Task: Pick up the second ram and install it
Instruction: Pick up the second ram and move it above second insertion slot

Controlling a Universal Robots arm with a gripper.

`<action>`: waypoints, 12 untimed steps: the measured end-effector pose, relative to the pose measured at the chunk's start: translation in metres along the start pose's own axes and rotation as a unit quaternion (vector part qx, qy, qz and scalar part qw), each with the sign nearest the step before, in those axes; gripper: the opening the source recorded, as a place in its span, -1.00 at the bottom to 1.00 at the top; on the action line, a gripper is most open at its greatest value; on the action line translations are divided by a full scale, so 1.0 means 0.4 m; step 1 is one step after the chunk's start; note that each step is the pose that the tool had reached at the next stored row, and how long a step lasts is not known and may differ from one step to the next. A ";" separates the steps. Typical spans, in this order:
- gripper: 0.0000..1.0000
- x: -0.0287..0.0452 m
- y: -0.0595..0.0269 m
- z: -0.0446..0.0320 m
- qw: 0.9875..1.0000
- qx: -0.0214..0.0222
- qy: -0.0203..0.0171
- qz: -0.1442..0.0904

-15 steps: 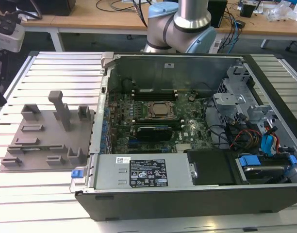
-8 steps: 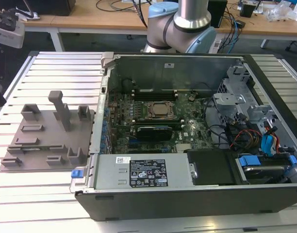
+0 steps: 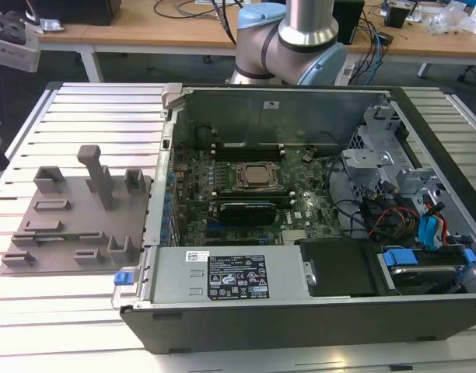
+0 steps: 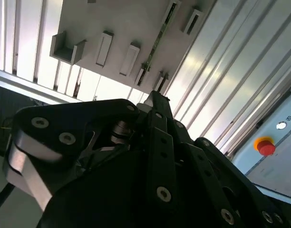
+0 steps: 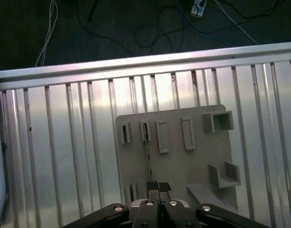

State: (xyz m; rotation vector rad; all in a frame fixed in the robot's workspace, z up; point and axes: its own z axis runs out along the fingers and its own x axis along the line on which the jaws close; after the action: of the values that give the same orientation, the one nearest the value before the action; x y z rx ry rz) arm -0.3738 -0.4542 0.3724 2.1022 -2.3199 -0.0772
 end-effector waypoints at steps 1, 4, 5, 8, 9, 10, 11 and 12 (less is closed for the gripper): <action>-0.80 0.000 0.000 0.000 1.000 0.000 0.000 -0.004; -0.80 0.000 0.000 0.000 1.000 -0.001 0.001 -0.030; -0.80 0.000 0.000 0.000 0.999 -0.001 0.002 -0.037; -0.80 0.000 0.000 0.000 0.998 -0.002 0.003 -0.060; -0.80 0.000 0.000 0.000 0.998 -0.002 0.003 -0.064; -0.80 0.000 0.000 0.000 0.997 -0.002 0.003 -0.072; -0.80 0.000 0.000 0.000 0.997 -0.002 0.004 -0.081; -0.80 0.000 0.000 0.000 0.996 -0.002 0.004 -0.090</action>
State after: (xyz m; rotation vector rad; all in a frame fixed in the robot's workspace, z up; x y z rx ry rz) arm -0.3738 -0.4542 0.3724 2.2986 -2.1191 -0.0755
